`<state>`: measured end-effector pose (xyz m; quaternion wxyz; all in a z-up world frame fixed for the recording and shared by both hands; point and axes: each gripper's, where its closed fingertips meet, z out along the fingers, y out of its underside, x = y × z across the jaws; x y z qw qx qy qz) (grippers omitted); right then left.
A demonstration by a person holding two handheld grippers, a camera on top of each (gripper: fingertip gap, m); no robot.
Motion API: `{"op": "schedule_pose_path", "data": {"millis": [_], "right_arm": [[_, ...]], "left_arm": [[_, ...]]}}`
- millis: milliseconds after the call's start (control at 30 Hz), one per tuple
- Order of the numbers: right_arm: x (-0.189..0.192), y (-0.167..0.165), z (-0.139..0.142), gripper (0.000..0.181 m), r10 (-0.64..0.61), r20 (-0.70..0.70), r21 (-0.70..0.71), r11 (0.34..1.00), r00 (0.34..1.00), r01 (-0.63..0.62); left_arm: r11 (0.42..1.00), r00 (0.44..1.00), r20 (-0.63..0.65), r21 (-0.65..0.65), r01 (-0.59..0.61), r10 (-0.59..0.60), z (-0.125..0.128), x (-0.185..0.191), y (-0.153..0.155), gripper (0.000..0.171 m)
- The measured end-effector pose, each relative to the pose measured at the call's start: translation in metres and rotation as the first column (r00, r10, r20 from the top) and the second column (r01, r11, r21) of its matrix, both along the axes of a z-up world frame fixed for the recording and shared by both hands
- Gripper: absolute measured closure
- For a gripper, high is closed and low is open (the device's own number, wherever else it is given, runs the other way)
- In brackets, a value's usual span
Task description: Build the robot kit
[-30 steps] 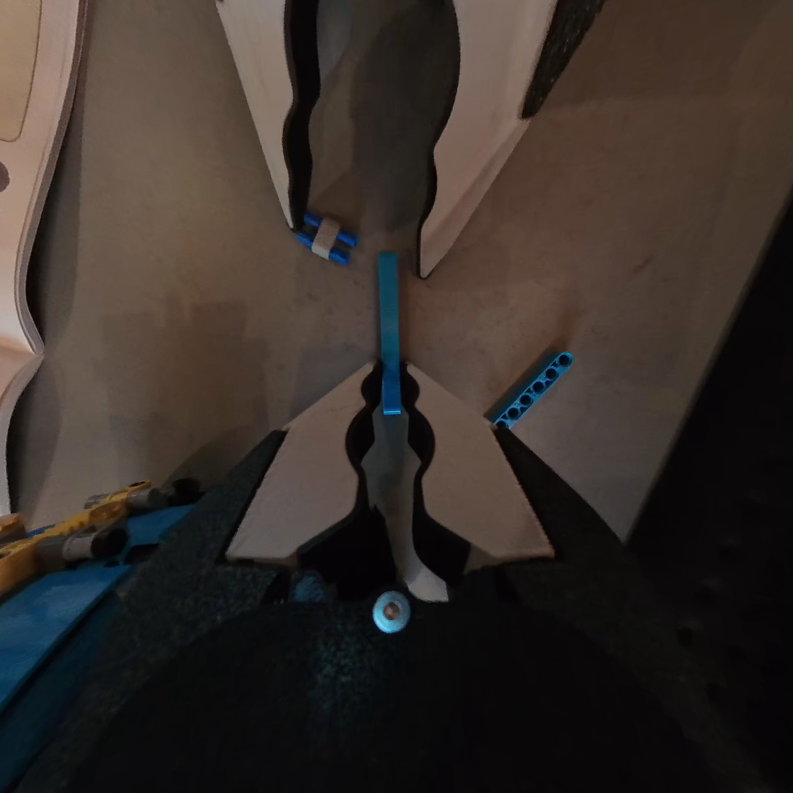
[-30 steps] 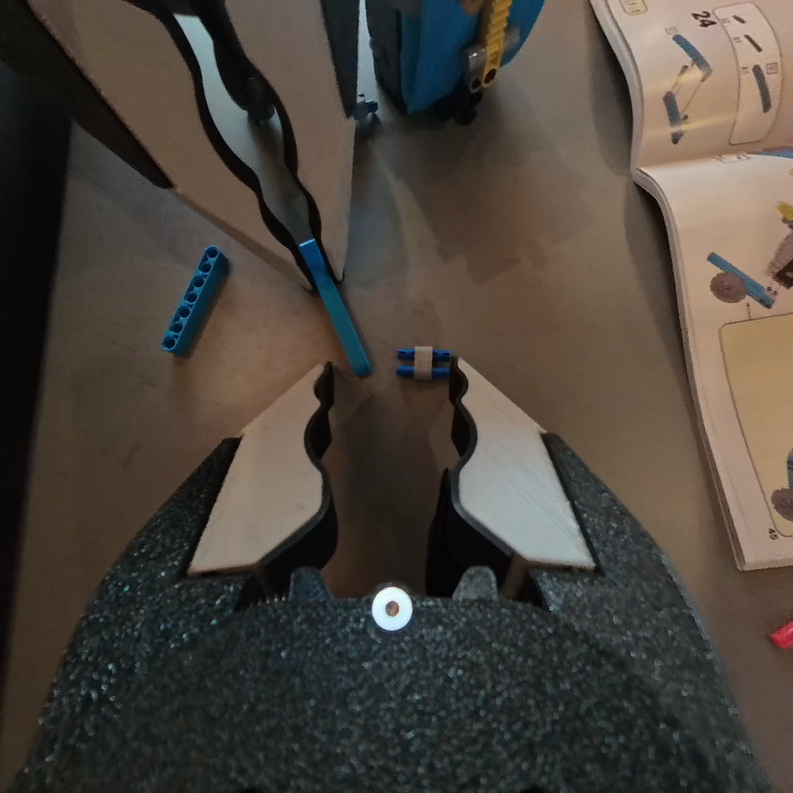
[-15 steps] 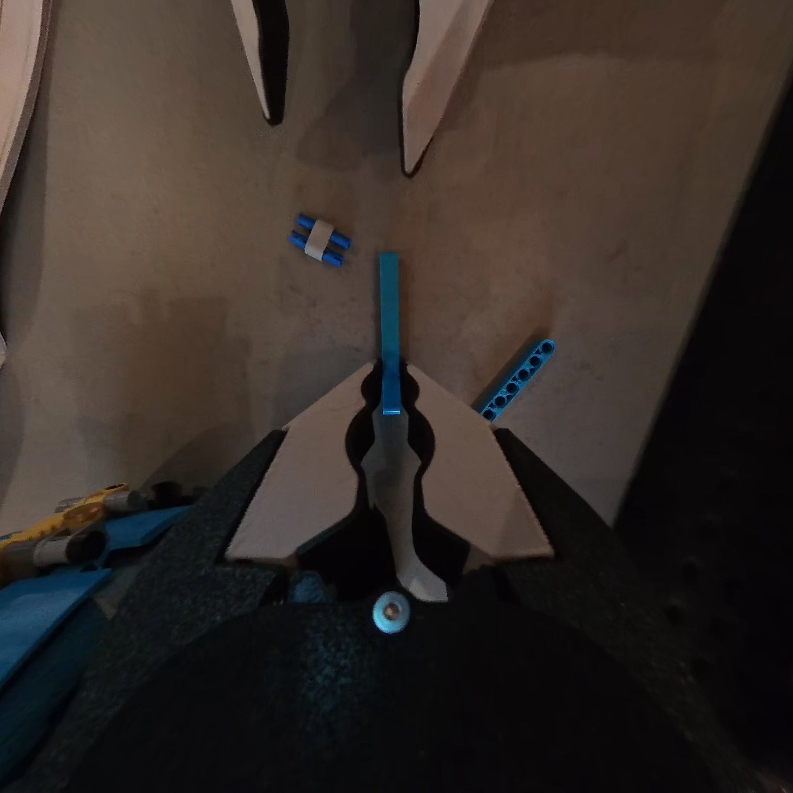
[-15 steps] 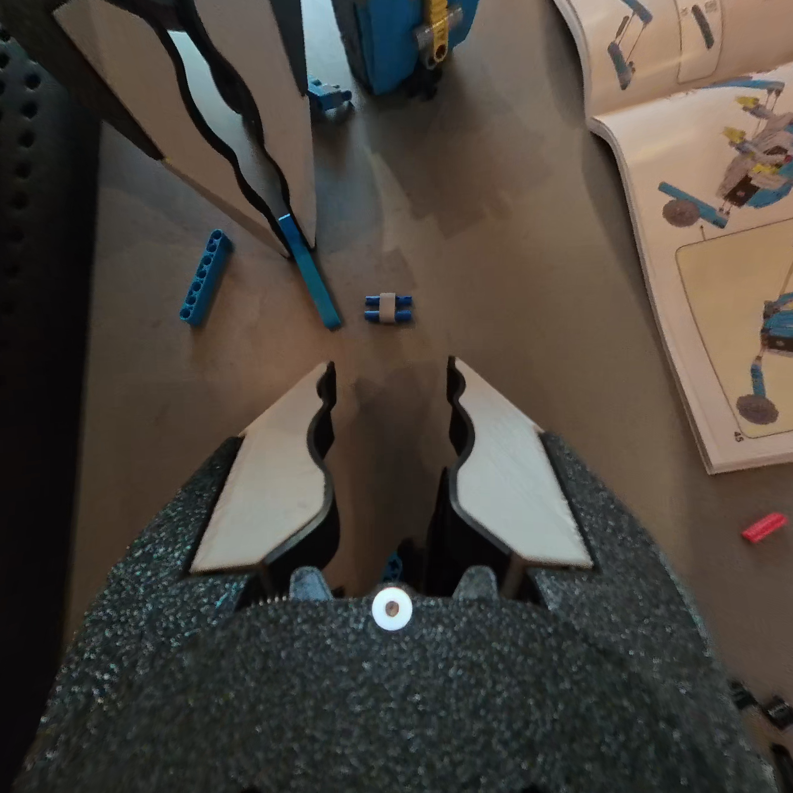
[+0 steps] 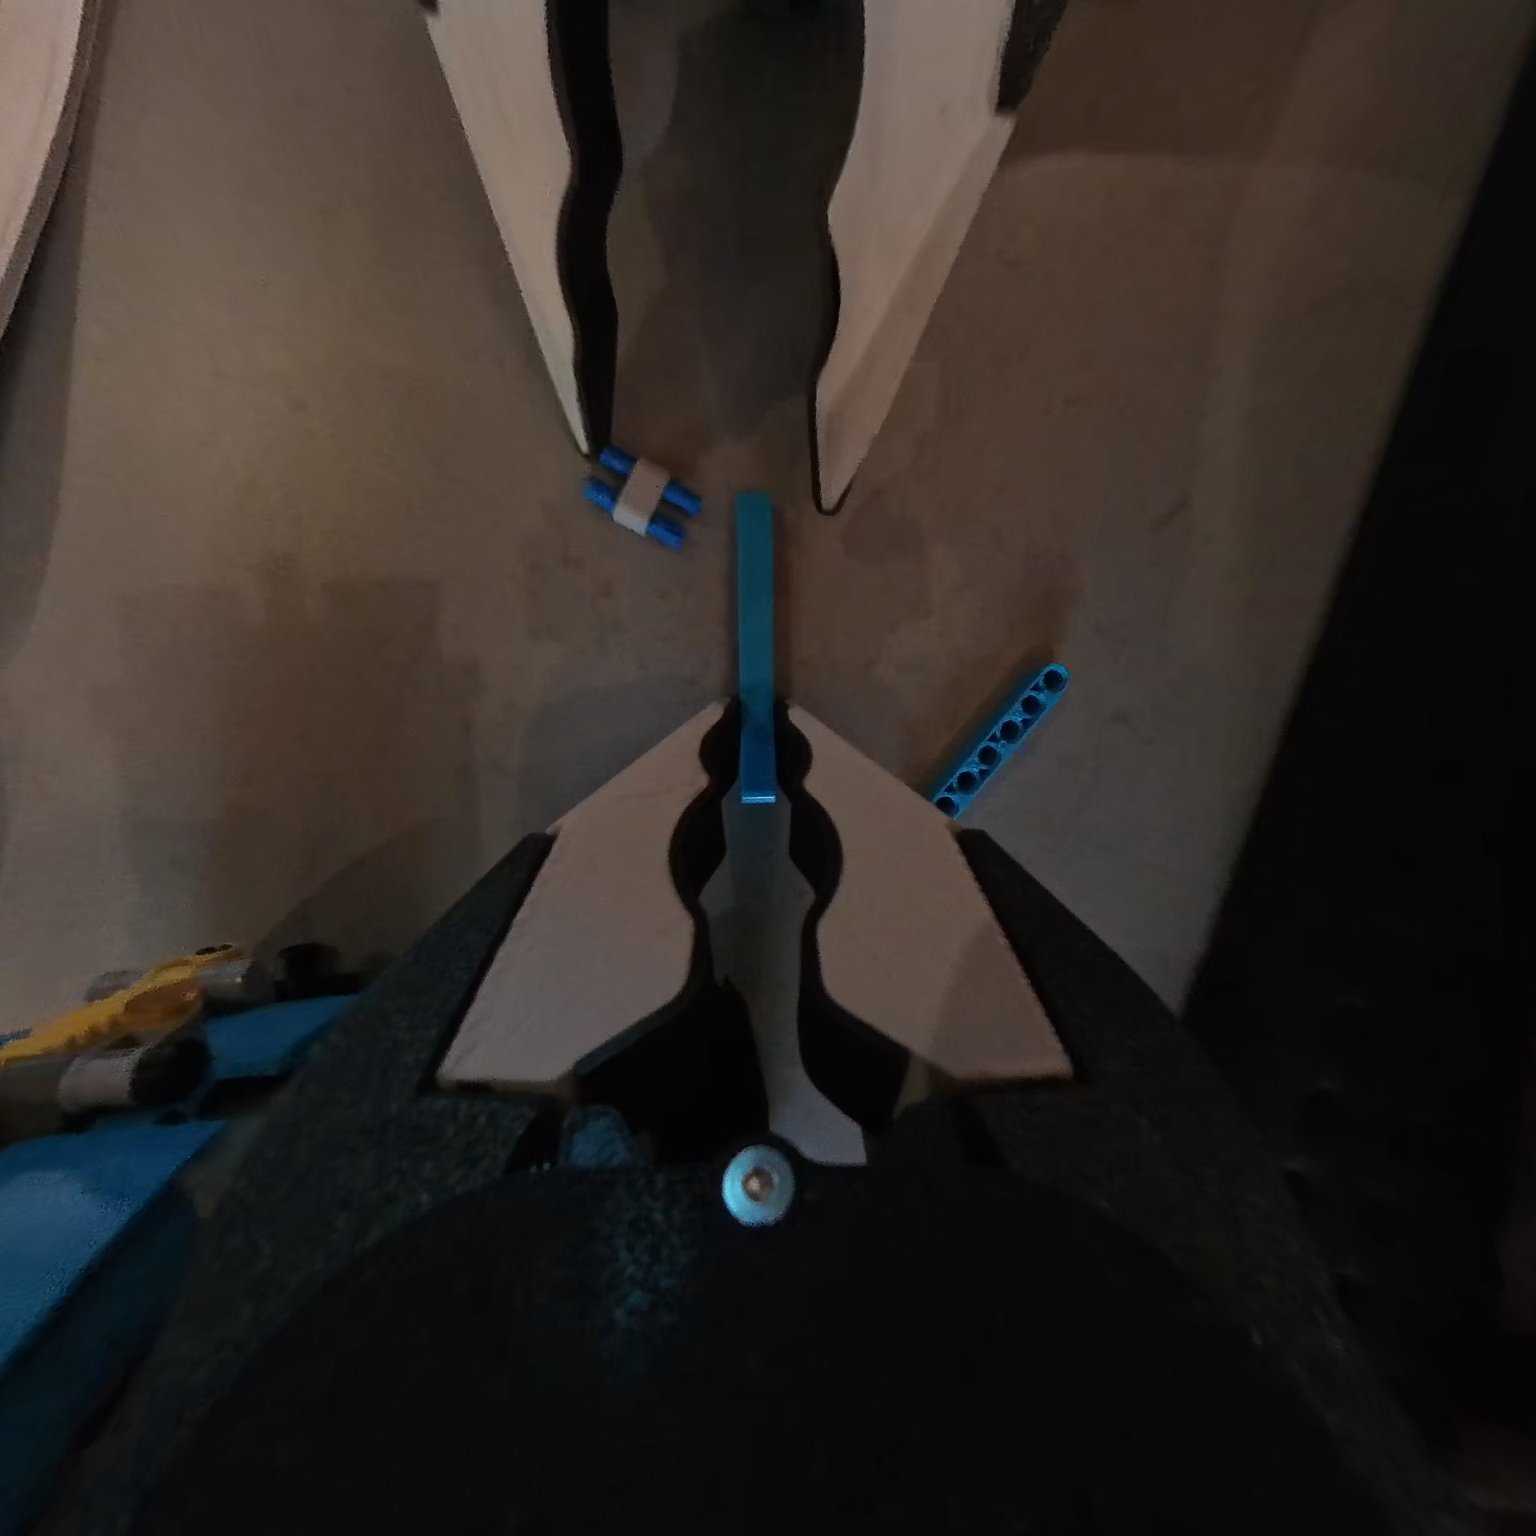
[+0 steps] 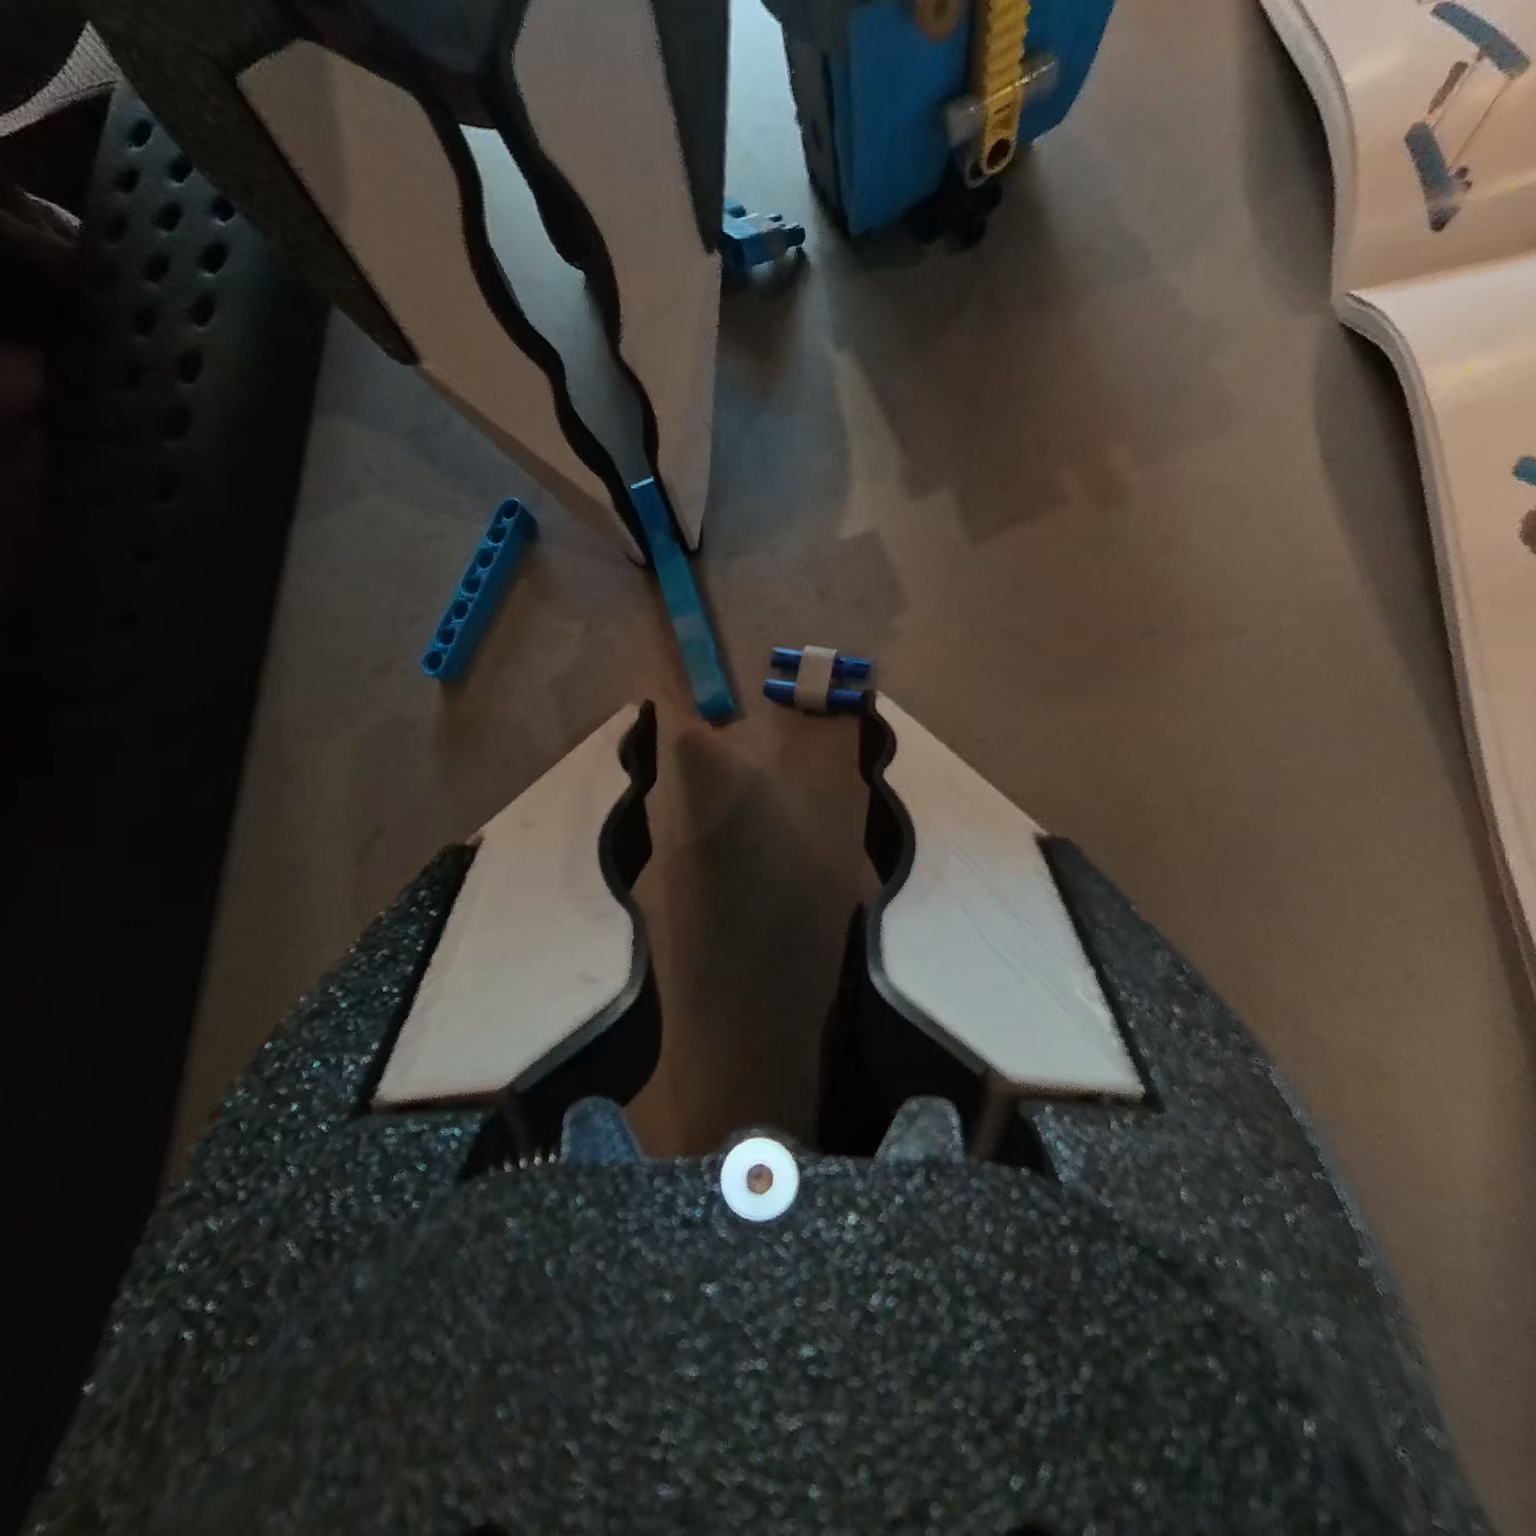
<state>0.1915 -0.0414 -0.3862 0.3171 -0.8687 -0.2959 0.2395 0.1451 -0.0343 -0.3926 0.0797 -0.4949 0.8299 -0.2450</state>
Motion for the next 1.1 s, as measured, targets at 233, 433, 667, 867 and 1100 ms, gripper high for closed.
{"op": "schedule_pose_path", "data": {"millis": [233, 433, 667, 867, 1100], "right_arm": [[-0.011, 0.009, -0.001, 0.130, 0.063, 0.072, 0.054, 0.996, 0.995, -0.067], [-0.016, 0.011, -0.004, 0.139, 0.111, 0.112, 0.072, 0.990, 0.987, -0.120], [-0.016, 0.007, -0.004, 0.148, 0.147, 0.091, 0.064, 0.986, 0.985, -0.153], [-0.020, 0.004, -0.004, 0.149, 0.164, 0.106, 0.069, 0.983, 0.981, -0.172], [-0.020, 0.003, -0.004, 0.150, 0.122, 0.150, 0.095, 0.986, 0.981, -0.137]], "left_arm": [[0.997, 0.998, -0.007, 0.051, 0.065, -0.065, 0.000, 0.001, 0.000, 0.164], [0.996, 0.998, -0.014, 0.071, 0.058, -0.058, 0.000, -0.001, 0.000, 0.164], [0.997, 0.997, -0.034, 0.045, 0.065, -0.064, 0.000, -0.002, 0.003, 0.164], [0.996, 0.995, -0.051, 0.037, 0.082, -0.080, 0.000, -0.002, 0.003, 0.164], [0.999, 0.999, -0.037, 0.028, 0.026, -0.025, -0.001, -0.001, 0.003, 0.164]]}}
